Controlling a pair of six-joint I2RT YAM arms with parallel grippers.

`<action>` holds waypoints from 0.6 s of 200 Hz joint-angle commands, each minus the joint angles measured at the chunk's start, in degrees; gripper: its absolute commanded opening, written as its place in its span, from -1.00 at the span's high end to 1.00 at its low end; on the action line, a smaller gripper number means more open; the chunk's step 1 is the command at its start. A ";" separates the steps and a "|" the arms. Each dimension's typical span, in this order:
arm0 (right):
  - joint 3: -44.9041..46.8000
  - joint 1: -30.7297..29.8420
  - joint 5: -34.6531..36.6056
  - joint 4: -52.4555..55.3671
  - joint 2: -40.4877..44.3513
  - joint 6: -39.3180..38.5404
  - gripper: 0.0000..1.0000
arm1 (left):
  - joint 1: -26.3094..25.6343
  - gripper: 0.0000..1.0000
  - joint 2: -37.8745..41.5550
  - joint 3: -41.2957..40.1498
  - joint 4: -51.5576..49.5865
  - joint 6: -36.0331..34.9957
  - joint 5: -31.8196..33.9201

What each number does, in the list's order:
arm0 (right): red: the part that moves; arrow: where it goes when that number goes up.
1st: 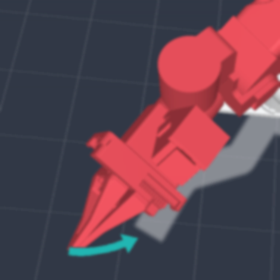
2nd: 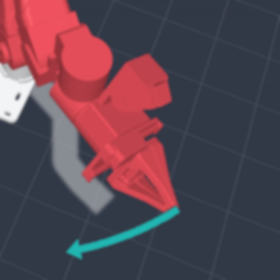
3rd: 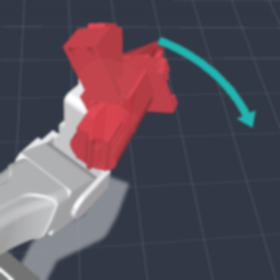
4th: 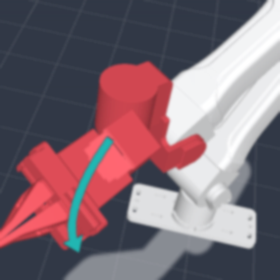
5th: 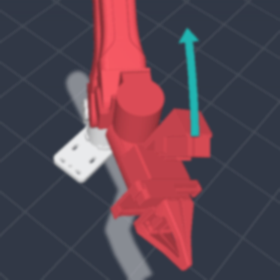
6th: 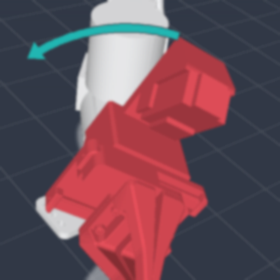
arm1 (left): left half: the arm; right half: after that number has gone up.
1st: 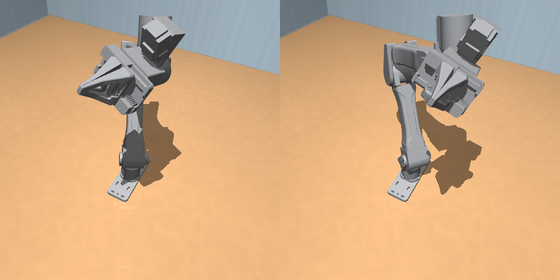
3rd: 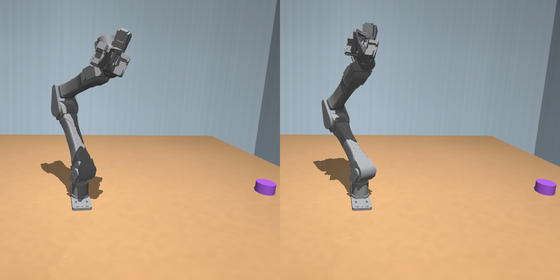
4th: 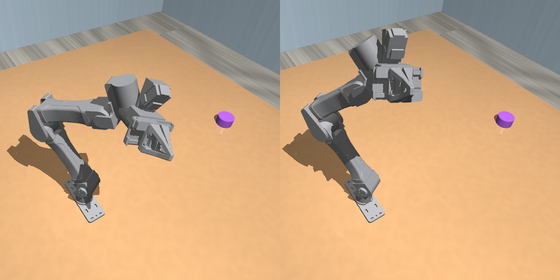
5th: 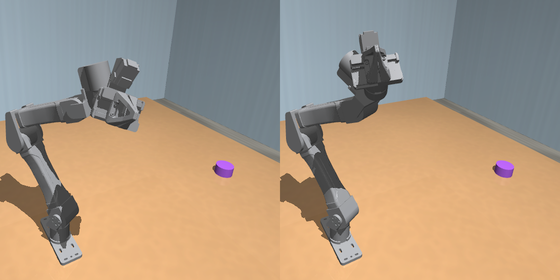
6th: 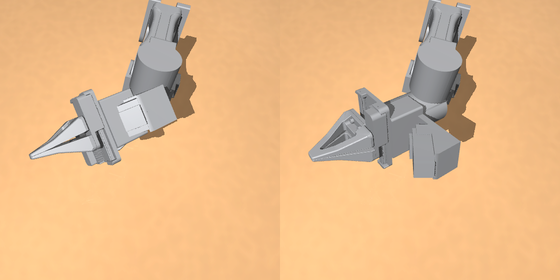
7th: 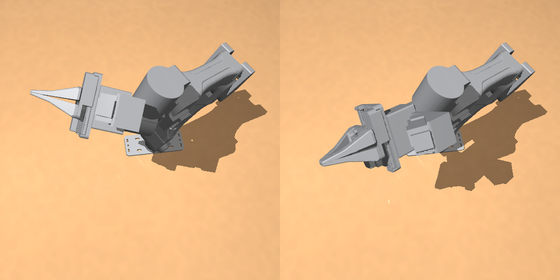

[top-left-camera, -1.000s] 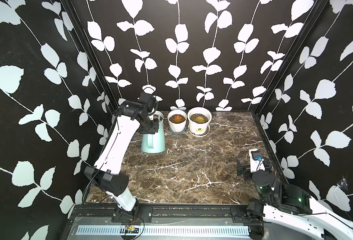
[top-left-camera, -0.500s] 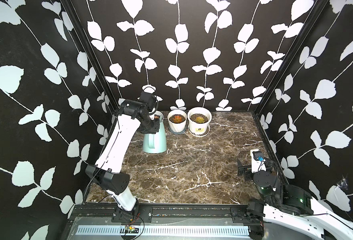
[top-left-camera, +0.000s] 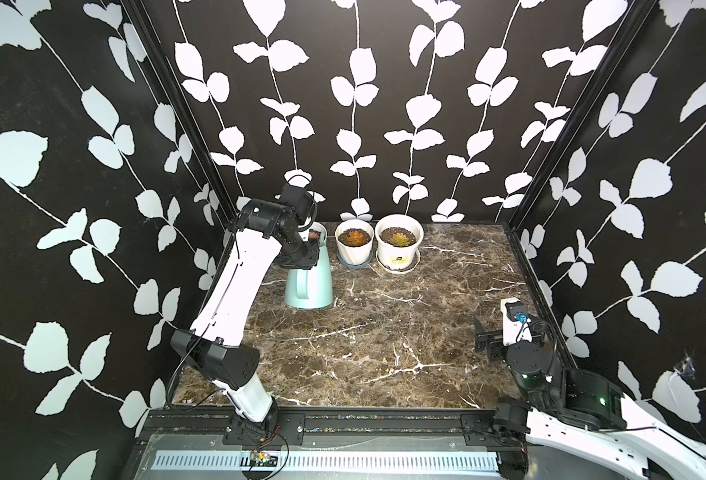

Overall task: Water the succulent around the soil edge
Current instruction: Water the soil of the potted plant with water.

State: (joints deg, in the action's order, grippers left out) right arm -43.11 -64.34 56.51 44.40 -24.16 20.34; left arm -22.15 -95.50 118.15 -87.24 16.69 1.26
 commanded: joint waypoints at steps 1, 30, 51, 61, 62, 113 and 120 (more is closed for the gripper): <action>1.26 0.35 0.22 -1.93 -0.18 -0.17 -0.99 | -0.35 1.00 3.06 0.41 -2.32 -0.08 0.76; 1.15 0.35 0.00 -1.85 -0.20 -0.21 -0.99 | -0.40 1.00 4.55 -1.62 -2.23 0.05 1.12; 1.15 0.35 0.00 -1.69 -0.03 -0.12 -0.99 | -0.41 1.00 5.73 -3.14 -2.13 0.27 1.44; 1.18 0.35 0.00 -1.59 0.05 -0.12 -0.99 | -0.30 1.00 6.43 -3.73 -1.97 0.40 1.68; 1.18 0.35 0.00 -1.55 0.06 -0.08 -0.99 | -0.28 1.00 6.45 -3.77 -1.92 0.42 1.71; 0.93 0.34 -0.35 -0.64 0.43 0.85 -0.99 | -0.30 1.00 9.48 -7.08 -1.44 1.06 1.92; 0.90 0.35 -0.35 -0.51 0.47 0.89 -0.99 | -0.38 1.00 9.78 -7.34 -1.43 1.15 1.86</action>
State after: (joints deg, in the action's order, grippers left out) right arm -43.11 -64.34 56.10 44.27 -24.21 20.43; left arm -22.22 -88.99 111.83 -88.16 17.12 2.42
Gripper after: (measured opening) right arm 0.996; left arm 0.247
